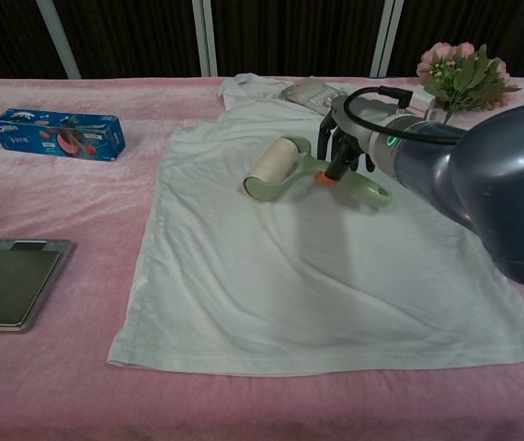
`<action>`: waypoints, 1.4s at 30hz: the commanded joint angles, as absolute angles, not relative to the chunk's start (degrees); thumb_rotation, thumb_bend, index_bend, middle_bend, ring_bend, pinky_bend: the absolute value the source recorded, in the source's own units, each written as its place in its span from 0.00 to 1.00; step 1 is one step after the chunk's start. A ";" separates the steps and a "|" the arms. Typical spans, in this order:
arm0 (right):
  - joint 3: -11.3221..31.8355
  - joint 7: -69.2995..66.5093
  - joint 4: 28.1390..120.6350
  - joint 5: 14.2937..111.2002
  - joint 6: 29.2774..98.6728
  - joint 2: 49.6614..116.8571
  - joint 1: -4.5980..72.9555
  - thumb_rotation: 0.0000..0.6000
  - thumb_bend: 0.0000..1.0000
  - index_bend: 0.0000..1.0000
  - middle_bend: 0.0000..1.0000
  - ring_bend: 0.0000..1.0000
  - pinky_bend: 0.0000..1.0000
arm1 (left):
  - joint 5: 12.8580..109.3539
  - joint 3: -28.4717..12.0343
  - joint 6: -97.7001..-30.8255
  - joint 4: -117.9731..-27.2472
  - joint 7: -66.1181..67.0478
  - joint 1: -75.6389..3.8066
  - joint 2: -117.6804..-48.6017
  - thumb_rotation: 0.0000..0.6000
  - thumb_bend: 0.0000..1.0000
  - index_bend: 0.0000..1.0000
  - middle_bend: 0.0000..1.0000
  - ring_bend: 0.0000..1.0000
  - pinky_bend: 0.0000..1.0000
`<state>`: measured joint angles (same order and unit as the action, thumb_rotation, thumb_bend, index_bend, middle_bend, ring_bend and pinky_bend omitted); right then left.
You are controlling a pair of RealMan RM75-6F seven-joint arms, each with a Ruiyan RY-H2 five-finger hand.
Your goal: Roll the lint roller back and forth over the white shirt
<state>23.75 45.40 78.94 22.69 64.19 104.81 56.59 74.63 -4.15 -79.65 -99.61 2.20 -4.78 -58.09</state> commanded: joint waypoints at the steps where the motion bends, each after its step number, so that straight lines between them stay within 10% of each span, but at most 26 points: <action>1: 23.37 45.52 80.17 22.51 64.76 104.00 56.02 1.00 0.53 0.68 0.64 0.61 0.60 | 74.65 -4.11 -79.56 -99.58 2.31 -4.84 -58.13 1.00 0.39 0.13 0.06 0.04 0.08; 42: 15.18 45.82 103.57 16.63 66.47 80.43 44.99 1.00 0.53 0.68 0.65 0.61 0.60 | 74.67 -3.99 -79.77 -99.49 2.47 -4.67 -58.24 1.00 0.39 0.13 0.06 0.04 0.08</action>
<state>15.27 45.93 103.14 16.91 66.65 80.96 45.22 74.67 -3.99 -79.75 -99.47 2.47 -4.68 -58.23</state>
